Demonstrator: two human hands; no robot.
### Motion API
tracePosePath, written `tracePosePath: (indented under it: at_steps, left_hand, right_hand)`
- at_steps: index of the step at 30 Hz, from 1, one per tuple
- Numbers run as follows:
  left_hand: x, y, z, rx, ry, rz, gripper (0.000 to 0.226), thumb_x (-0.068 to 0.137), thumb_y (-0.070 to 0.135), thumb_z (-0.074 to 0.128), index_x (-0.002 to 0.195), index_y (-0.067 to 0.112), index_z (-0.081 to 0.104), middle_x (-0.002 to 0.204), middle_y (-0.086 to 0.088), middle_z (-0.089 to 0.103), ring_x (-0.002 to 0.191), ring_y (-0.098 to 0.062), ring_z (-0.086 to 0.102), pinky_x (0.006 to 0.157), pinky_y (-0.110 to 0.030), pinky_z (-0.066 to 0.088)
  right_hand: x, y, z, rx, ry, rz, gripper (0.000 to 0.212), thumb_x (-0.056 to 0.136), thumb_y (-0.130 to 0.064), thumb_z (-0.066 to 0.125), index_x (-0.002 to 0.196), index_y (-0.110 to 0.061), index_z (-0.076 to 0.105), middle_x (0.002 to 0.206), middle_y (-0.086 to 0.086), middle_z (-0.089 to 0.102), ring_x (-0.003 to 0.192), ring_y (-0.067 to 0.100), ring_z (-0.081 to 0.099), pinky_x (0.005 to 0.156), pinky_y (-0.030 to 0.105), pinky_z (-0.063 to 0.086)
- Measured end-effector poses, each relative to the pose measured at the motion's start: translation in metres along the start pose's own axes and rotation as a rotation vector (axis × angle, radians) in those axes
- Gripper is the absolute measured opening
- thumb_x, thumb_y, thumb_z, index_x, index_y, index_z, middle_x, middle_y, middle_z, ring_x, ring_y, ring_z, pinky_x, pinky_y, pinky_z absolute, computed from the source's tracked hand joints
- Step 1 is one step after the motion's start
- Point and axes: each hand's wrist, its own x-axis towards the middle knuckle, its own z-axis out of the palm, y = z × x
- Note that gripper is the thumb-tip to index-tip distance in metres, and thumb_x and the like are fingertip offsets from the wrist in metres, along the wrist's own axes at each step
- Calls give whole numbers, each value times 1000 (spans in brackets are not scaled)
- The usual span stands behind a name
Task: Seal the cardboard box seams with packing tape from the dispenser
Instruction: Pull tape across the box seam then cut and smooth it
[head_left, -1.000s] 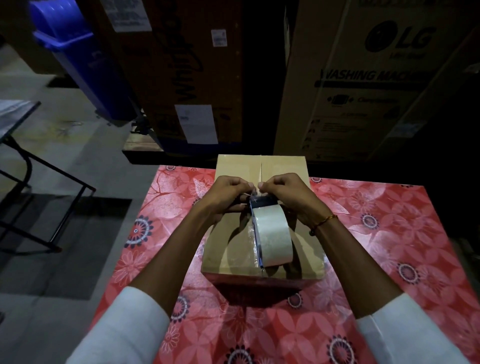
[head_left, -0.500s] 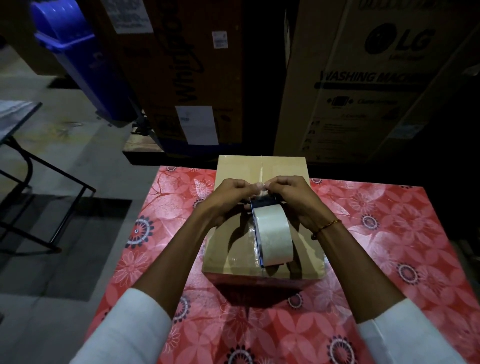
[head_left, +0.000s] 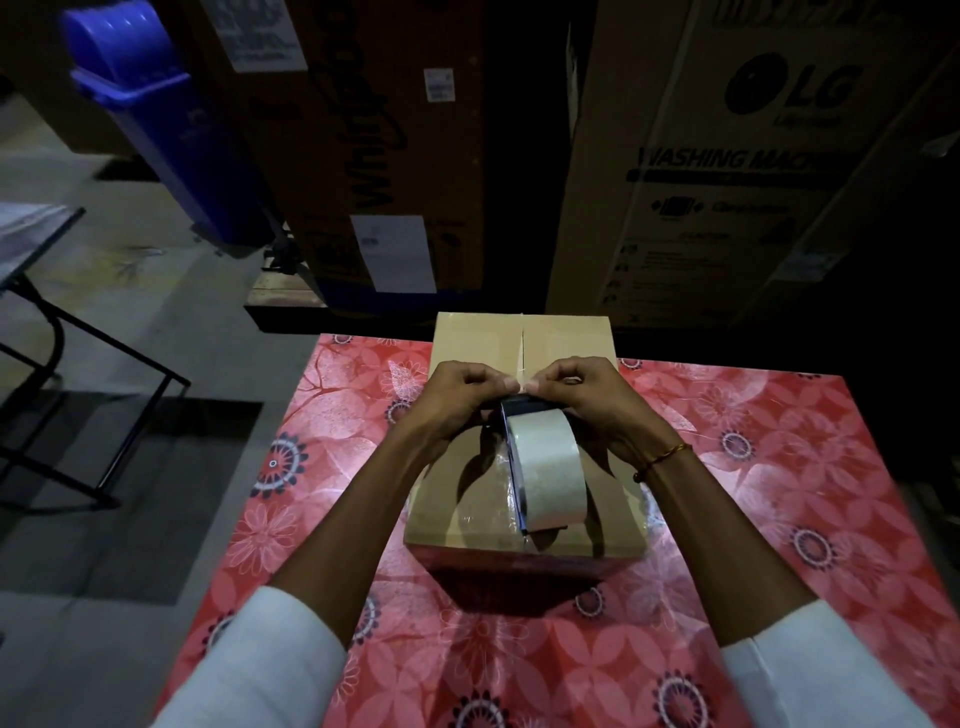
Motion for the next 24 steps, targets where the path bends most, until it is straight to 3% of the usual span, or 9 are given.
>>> tracePosePath:
  at_steps: [5, 10, 14, 19, 22, 24]
  left_hand:
    - [-5, 1, 4, -74, -24, 8, 24, 96, 14, 63, 110, -5, 68, 93, -9, 68, 71, -4, 67, 63, -16, 52]
    - [-6, 1, 13, -46, 18, 68, 19, 96, 11, 63, 102, -6, 64, 93, -12, 65, 67, -2, 66, 59, -15, 51]
    - [-9, 0, 16, -60, 52, 80, 18, 99, 16, 59, 100, 1, 69, 99, -12, 71, 84, -13, 69, 64, -17, 53]
    - [-7, 0, 21, -24, 86, 93, 22, 101, 18, 54, 102, 5, 71, 108, -13, 72, 100, -20, 68, 74, -25, 55]
    - [-6, 3, 21, -18, 56, 77, 21, 97, 22, 62, 100, 4, 72, 102, -10, 72, 91, -17, 68, 67, -20, 54]
    - [-4, 3, 21, -15, 45, 73, 20, 93, 24, 69, 89, 5, 72, 89, -7, 70, 83, -19, 67, 68, -27, 53]
  right_hand:
    - [0, 5, -1, 46, 0, 11, 12, 93, -15, 70, 92, -3, 70, 94, 14, 70, 81, 24, 69, 67, 34, 58]
    - [-2, 5, 0, 84, 7, -54, 18, 94, -23, 70, 90, -6, 70, 98, 17, 67, 87, 28, 69, 72, 42, 57]
    - [0, 13, 7, 84, 82, -158, 23, 97, -23, 65, 92, -1, 69, 99, 32, 62, 83, 33, 63, 74, 49, 50]
    - [1, 16, 10, 61, 139, -193, 22, 99, -22, 62, 90, -6, 73, 91, 18, 70, 83, 25, 65, 77, 43, 51]
    - [-2, 18, 9, 79, 146, -203, 20, 99, -24, 63, 90, -11, 75, 88, 8, 72, 83, 20, 68, 77, 40, 54]
    - [-2, 17, 10, 92, 144, -199, 20, 98, -25, 64, 91, -10, 75, 88, 7, 72, 83, 22, 69, 76, 43, 55]
